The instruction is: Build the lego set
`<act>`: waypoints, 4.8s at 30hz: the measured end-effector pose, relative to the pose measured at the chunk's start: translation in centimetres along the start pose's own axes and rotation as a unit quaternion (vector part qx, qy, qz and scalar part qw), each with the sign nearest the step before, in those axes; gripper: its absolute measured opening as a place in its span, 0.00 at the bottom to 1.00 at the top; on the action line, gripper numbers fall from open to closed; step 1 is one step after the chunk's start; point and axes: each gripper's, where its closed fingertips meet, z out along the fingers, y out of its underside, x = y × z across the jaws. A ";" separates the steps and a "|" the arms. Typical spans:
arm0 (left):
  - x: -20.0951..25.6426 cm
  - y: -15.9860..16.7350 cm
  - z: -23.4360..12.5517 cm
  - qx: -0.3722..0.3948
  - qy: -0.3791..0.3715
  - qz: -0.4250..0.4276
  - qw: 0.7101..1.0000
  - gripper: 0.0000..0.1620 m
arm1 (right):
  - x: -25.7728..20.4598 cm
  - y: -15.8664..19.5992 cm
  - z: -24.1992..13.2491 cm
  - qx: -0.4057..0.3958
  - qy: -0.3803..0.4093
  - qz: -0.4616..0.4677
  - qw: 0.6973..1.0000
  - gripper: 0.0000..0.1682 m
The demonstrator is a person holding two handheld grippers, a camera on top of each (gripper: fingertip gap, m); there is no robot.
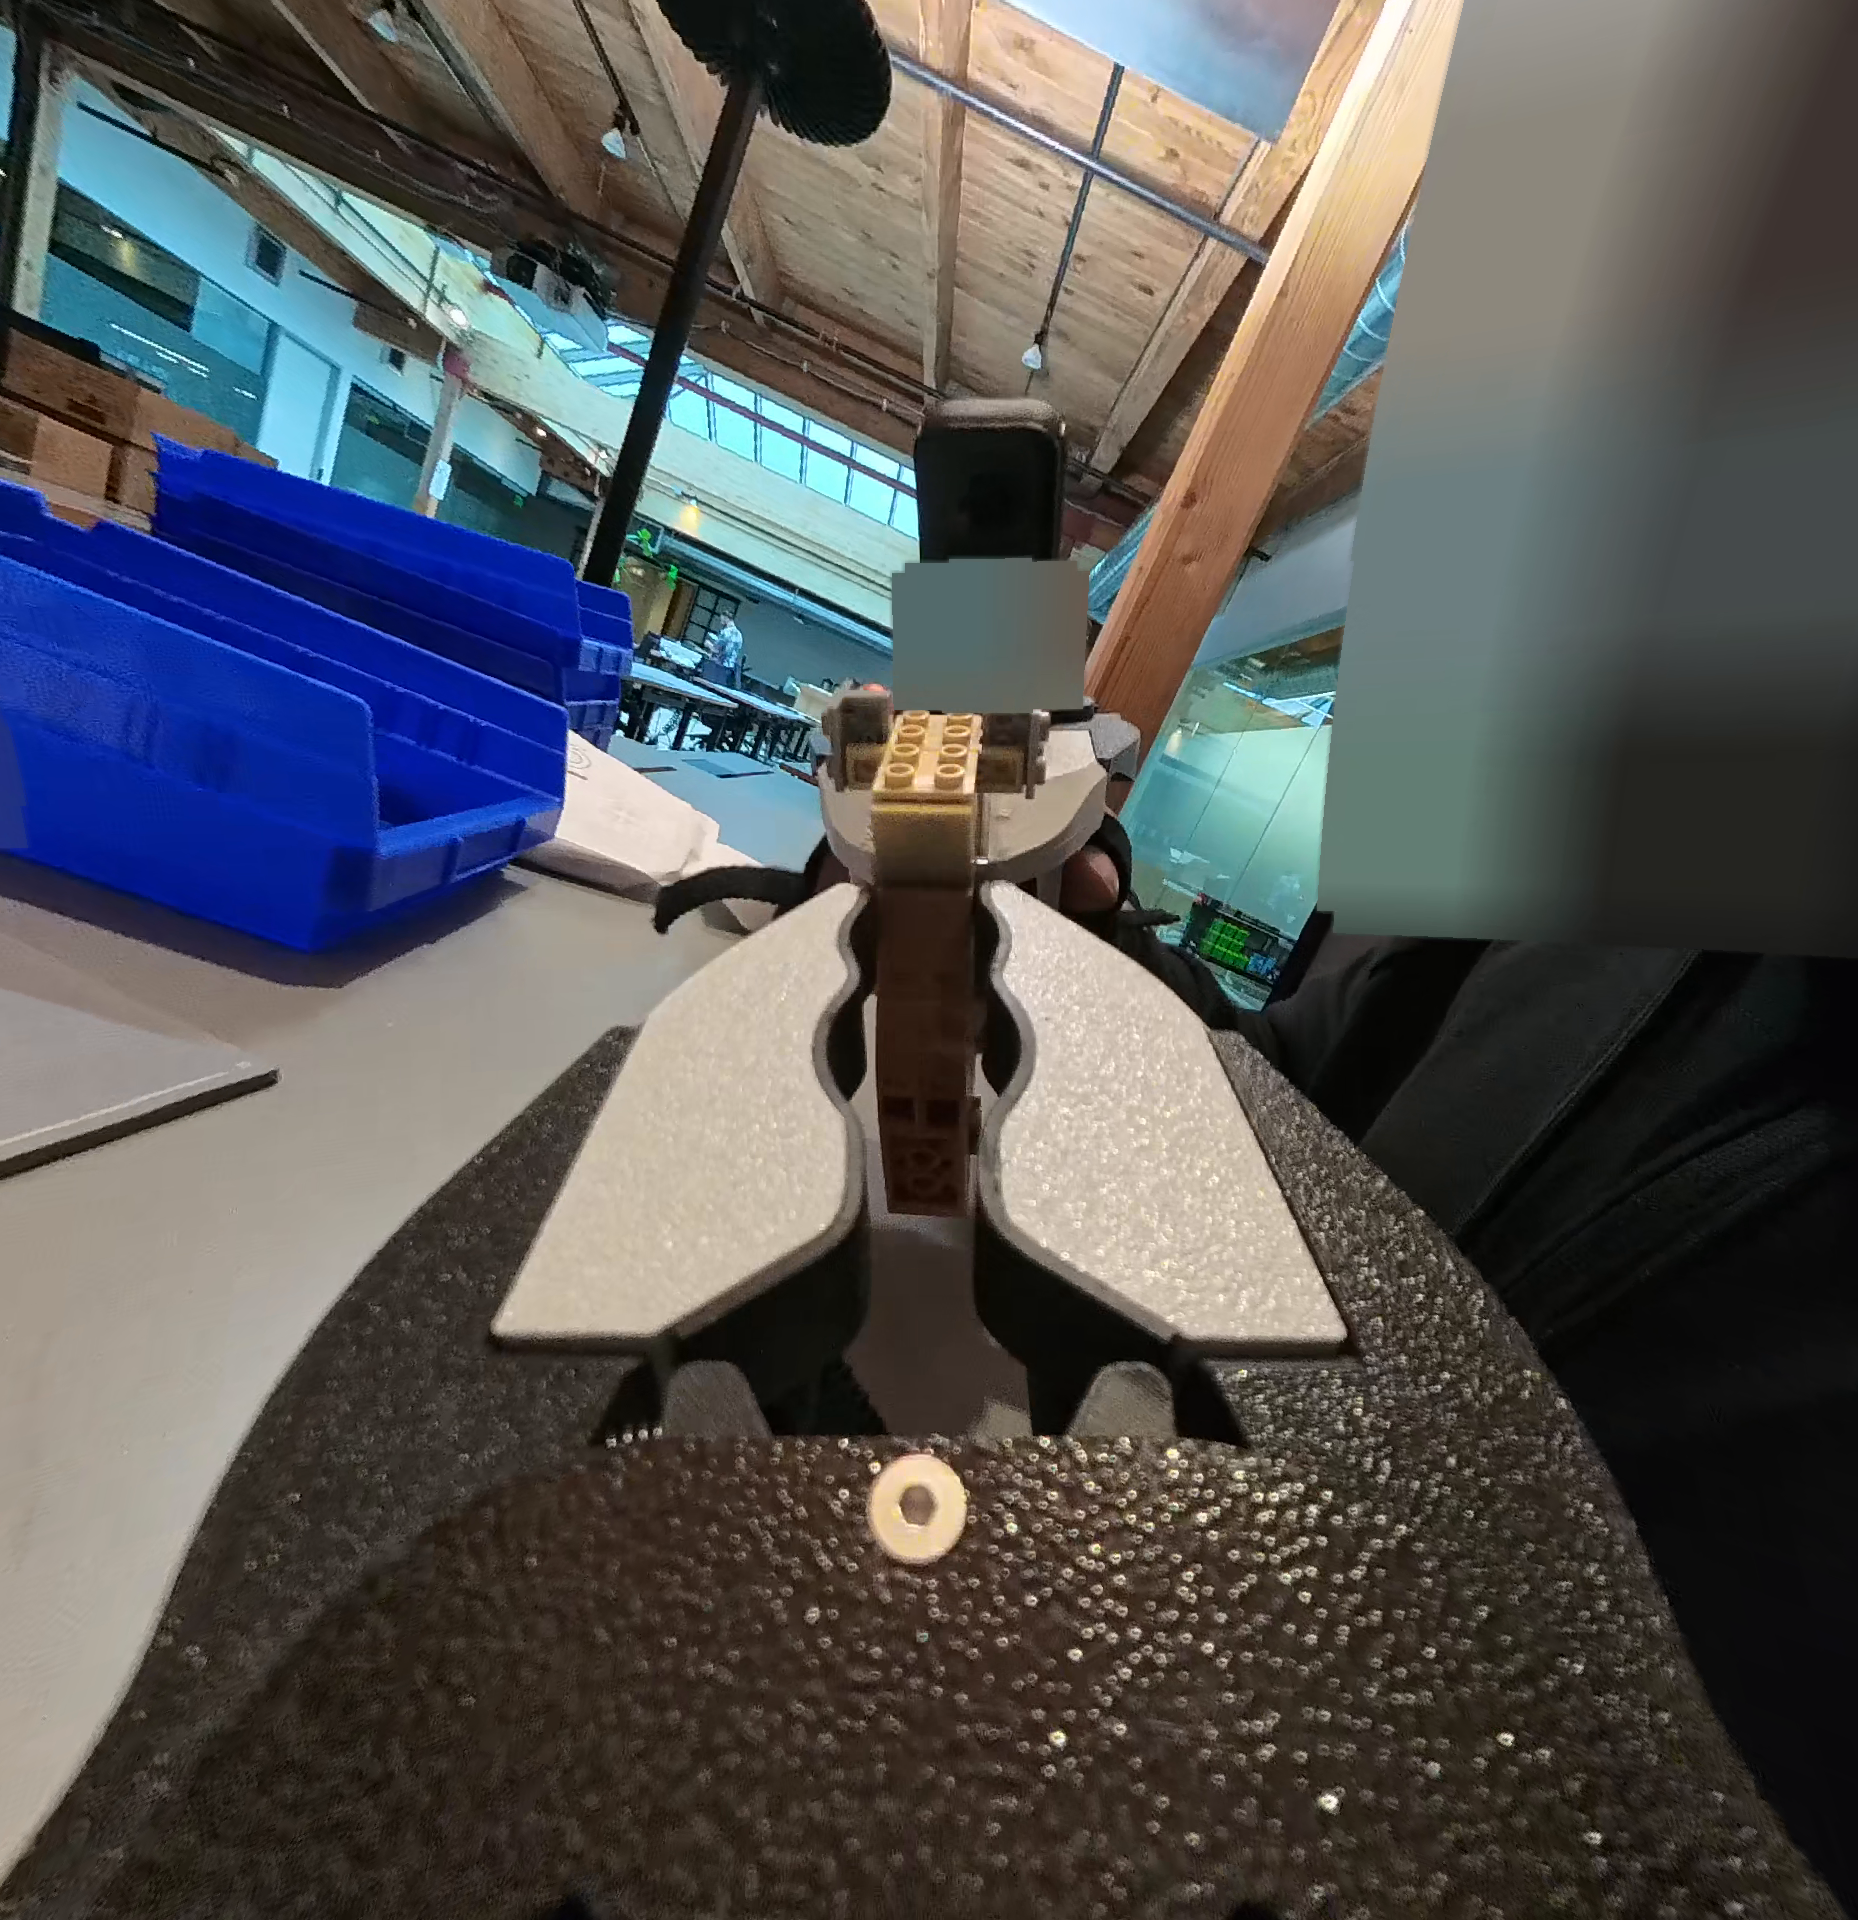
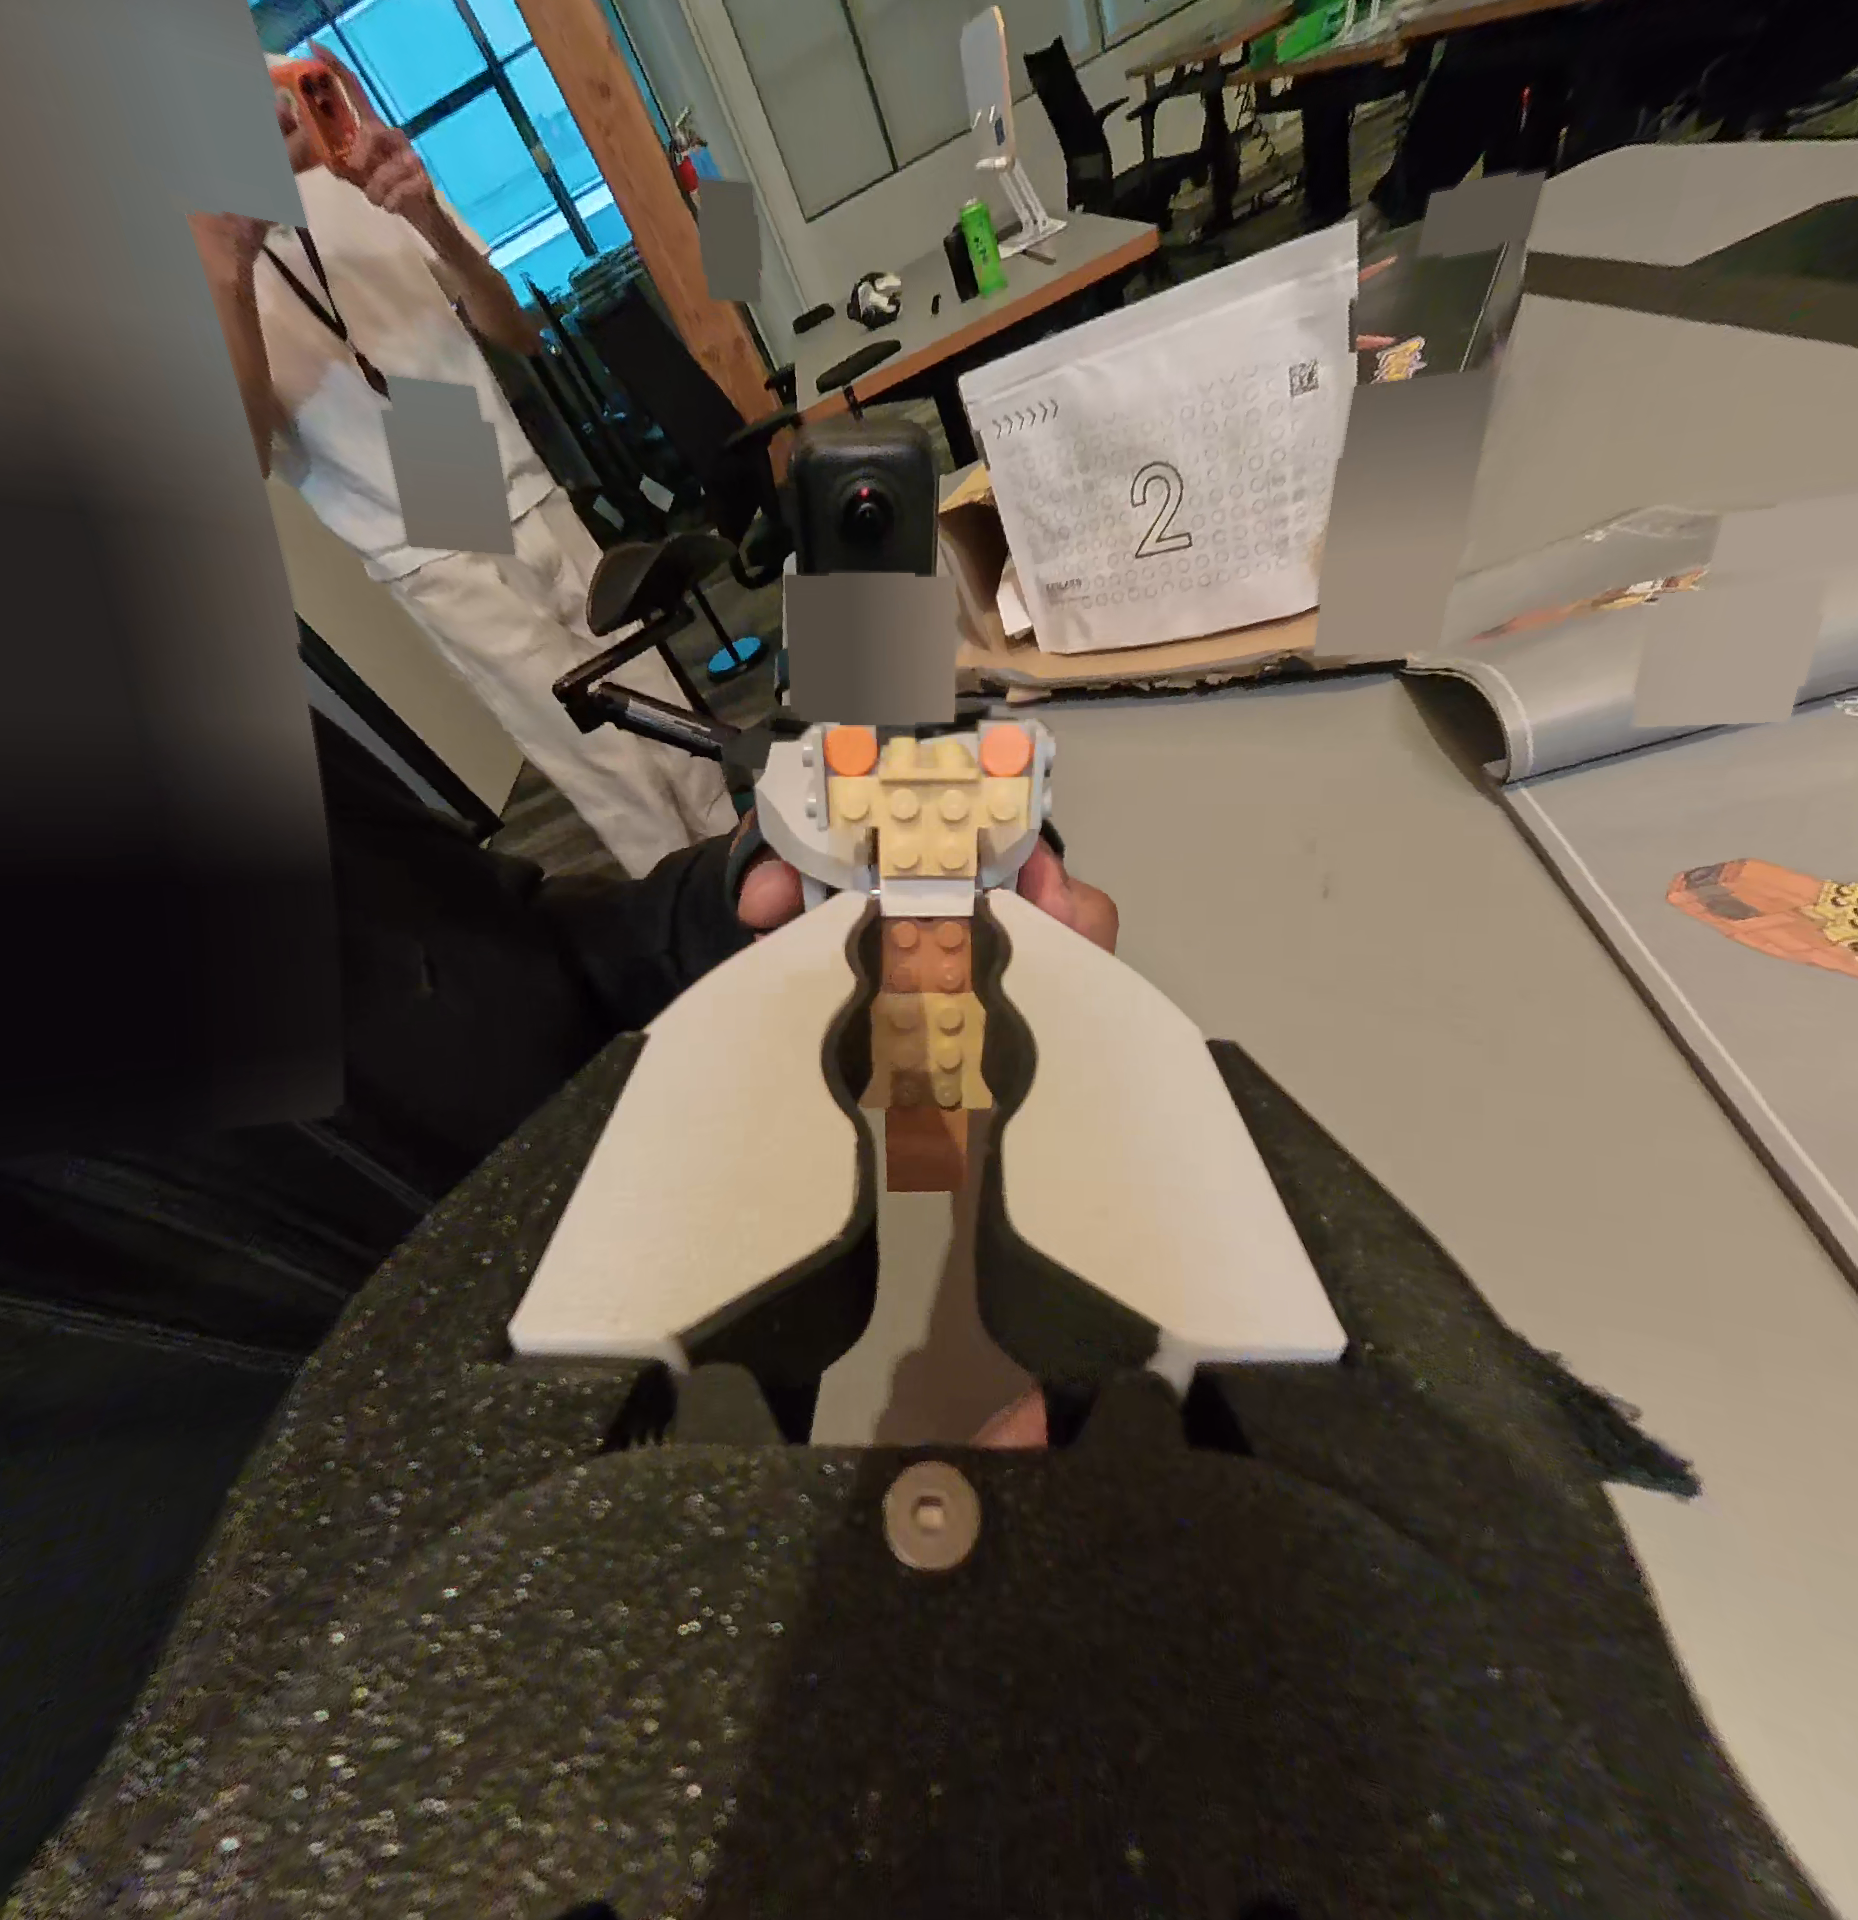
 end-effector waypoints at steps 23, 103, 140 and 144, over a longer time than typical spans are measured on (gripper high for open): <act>1.1 -0.1 0.1 0.003 0.021 0.039 0.999 0.10 | -1.2 -1.4 0.3 0.084 -0.024 -0.001 0.996 0.10; 5.3 -1.2 -0.6 0.031 0.206 0.070 0.976 0.10 | -4.0 -3.6 -1.7 0.233 -0.182 0.094 0.951 0.12; 1.8 0.1 -0.6 -0.124 -0.007 0.308 0.943 0.10 | -2.4 -0.8 -3.3 0.161 0.028 -0.120 0.979 0.15; 1.3 0.0 -0.7 -0.080 -0.058 0.310 0.945 0.10 | -2.7 -0.1 -1.5 0.168 0.066 -0.125 0.976 0.18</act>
